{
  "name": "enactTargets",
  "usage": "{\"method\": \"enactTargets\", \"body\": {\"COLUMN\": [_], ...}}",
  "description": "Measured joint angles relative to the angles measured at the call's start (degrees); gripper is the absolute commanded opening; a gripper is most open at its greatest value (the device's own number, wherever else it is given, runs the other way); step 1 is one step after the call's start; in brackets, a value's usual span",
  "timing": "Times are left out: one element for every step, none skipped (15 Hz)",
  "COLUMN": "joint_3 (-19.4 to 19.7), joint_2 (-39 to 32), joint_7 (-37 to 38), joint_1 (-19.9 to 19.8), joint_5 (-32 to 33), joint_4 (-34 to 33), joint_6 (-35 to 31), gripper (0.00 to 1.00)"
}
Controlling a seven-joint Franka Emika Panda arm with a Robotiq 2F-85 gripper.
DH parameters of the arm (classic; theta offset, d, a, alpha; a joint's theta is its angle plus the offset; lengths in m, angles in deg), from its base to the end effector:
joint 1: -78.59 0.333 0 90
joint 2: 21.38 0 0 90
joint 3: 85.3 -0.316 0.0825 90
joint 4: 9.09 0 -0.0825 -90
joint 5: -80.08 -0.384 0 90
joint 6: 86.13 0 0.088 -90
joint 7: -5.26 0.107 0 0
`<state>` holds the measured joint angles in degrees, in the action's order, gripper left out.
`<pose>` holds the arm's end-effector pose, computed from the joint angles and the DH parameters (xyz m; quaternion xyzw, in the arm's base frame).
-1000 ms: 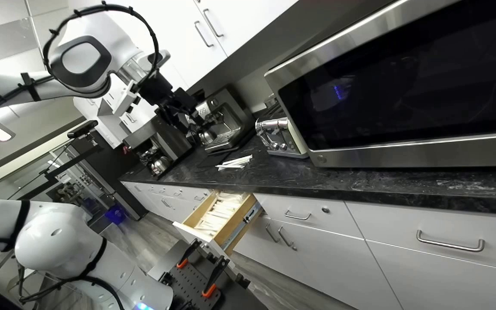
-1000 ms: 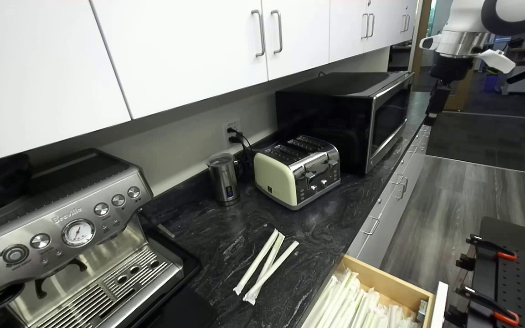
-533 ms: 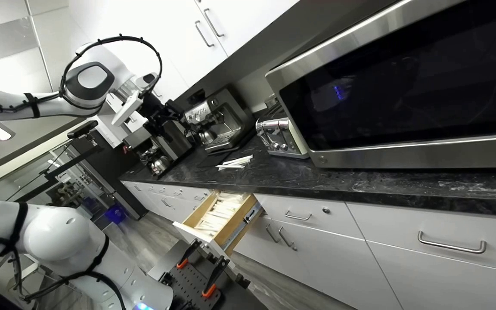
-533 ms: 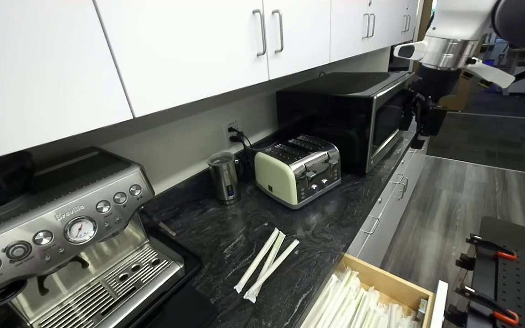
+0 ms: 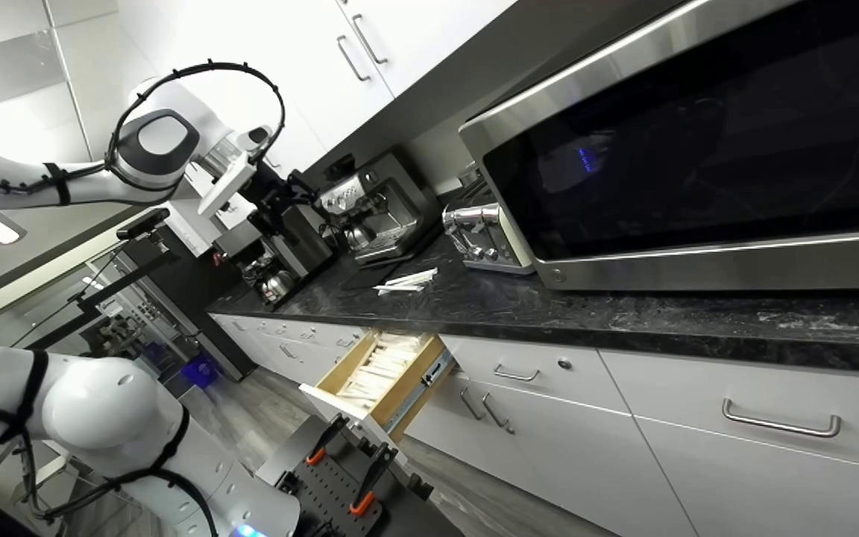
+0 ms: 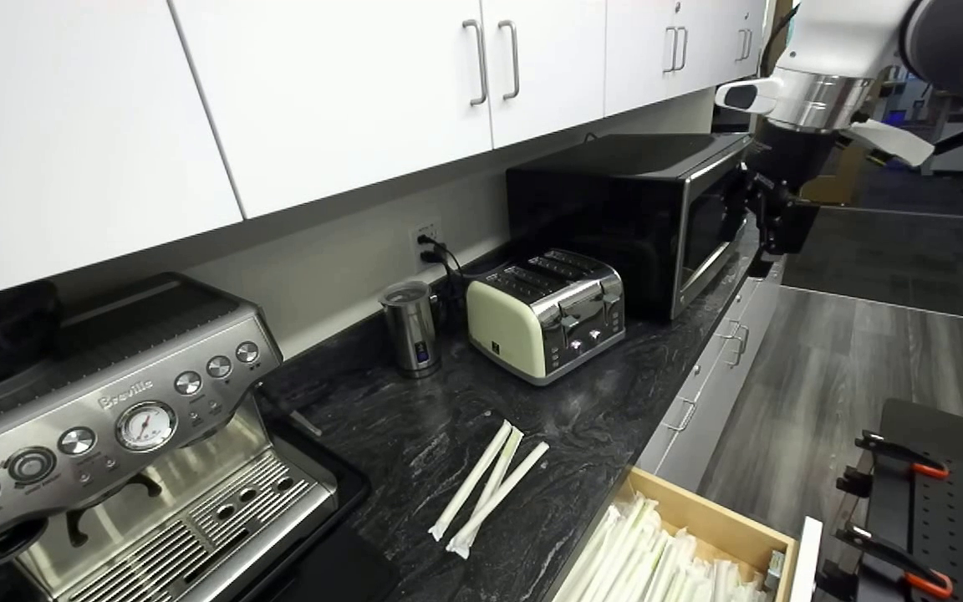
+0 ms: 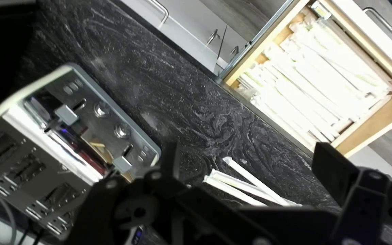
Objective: Put one straw in the drawer
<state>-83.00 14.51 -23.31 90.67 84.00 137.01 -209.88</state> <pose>0.3763 0.0611 0.4985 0.9317 0.3430 0.1133 0.0373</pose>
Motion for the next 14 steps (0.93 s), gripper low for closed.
{"method": "enactTargets", "body": {"joint_3": [-0.4,-1.1,-1.8,-2.6,-3.3,-3.9,-4.5,-4.9,-5.4,-6.0,-6.4,-7.0,-7.6,-8.3], "joint_2": [-1.0,-2.5,-4.5,-6.7,-9.4,-12.4,-15.6,-18.9,-22.2,-25.6,-28.8,-31.7,-34.2,-35.8], "joint_7": [-1.6,-2.8,-4.0,-5.2,-6.6,-8.4,-10.5,-12.8,-15.3,-18.1,-21.0,-23.5,-25.3,-26.3], "joint_1": [1.1,2.5,3.8,5.0,6.0,6.9,7.5,8.0,8.2,8.2,8.2,8.1,7.8,7.4], "joint_5": [0.0,0.0,0.0,0.0,0.0,0.0,0.0,0.0,-0.1,-0.1,-0.2,-0.2,-0.3,-0.1], "joint_4": [-0.6,-1.5,-2.5,-3.5,-4.6,-5.7,-6.7,-7.8,-9.0,-10.3,-11.8,-13.3,-14.7,-15.9], "joint_6": [-1.4,-2.9,-4.6,-6.5,-8.6,-11.1,-13.6,-16.0,-18.1,-19.9,-21.1,-21.8,-21.9,-21.8], "gripper": [1.00,1.00,1.00,1.00,1.00,1.00,1.00,1.00,1.00,1.00,1.00,1.00,1.00,1.00]}}
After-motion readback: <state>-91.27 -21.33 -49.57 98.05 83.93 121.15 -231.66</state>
